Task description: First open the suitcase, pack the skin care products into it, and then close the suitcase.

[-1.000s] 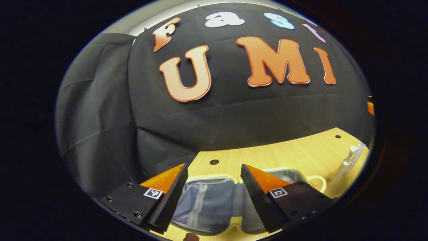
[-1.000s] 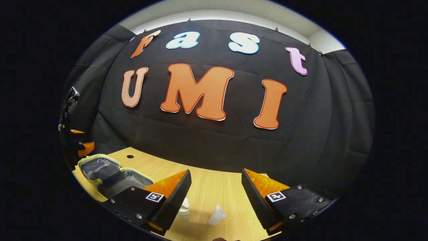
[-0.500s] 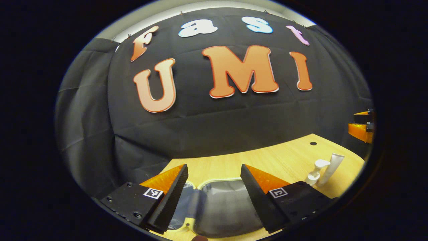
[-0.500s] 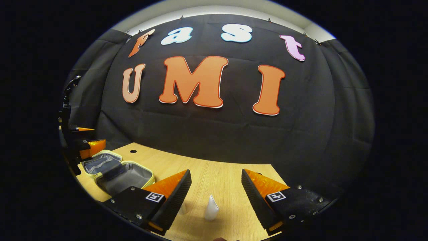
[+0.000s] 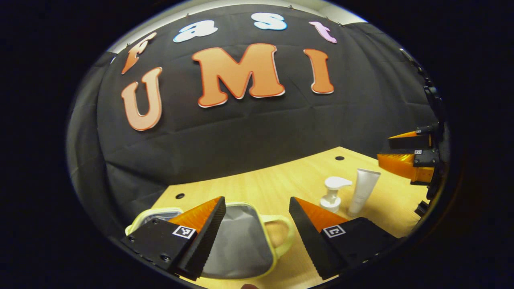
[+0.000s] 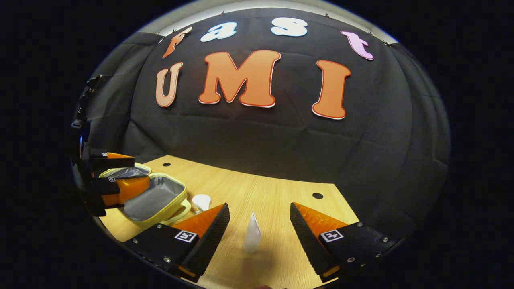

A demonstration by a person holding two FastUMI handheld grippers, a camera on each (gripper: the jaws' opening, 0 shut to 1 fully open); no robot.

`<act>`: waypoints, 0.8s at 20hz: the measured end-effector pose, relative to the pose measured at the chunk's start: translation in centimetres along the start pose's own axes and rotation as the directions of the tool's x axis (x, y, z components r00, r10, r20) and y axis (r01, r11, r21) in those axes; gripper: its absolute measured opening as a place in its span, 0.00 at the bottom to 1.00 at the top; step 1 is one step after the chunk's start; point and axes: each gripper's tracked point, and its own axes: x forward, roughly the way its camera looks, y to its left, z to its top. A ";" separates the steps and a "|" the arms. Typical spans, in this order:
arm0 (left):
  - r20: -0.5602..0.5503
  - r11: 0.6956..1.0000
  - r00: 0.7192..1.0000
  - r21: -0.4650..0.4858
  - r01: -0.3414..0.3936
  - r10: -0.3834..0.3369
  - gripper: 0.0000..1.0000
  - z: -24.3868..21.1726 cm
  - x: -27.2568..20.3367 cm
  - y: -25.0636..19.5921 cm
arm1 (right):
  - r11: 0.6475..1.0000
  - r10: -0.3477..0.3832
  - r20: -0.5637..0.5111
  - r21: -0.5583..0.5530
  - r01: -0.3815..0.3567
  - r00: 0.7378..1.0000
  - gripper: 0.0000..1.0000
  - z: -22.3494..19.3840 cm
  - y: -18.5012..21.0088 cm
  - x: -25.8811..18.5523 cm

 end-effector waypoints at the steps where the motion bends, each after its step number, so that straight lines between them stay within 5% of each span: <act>1: -0.004 1.000 1.000 0.004 0.031 -0.031 0.99 -0.4 0.4 -1.4 | 1.000 0.008 -0.013 0.003 -0.008 1.000 0.96 -0.7 0.1 0.2; 9: -0.098 0.981 0.977 0.003 0.193 -0.192 1.00 -7.2 4.6 -10.1 | 1.000 0.025 -0.077 -0.013 -0.027 0.997 0.96 -4.3 0.0 2.2; 16: -0.137 0.966 0.957 -0.075 0.247 -0.255 0.99 -9.4 8.8 -13.9 | 0.999 0.031 -0.118 -0.011 -0.033 0.993 0.96 -6.7 0.0 3.0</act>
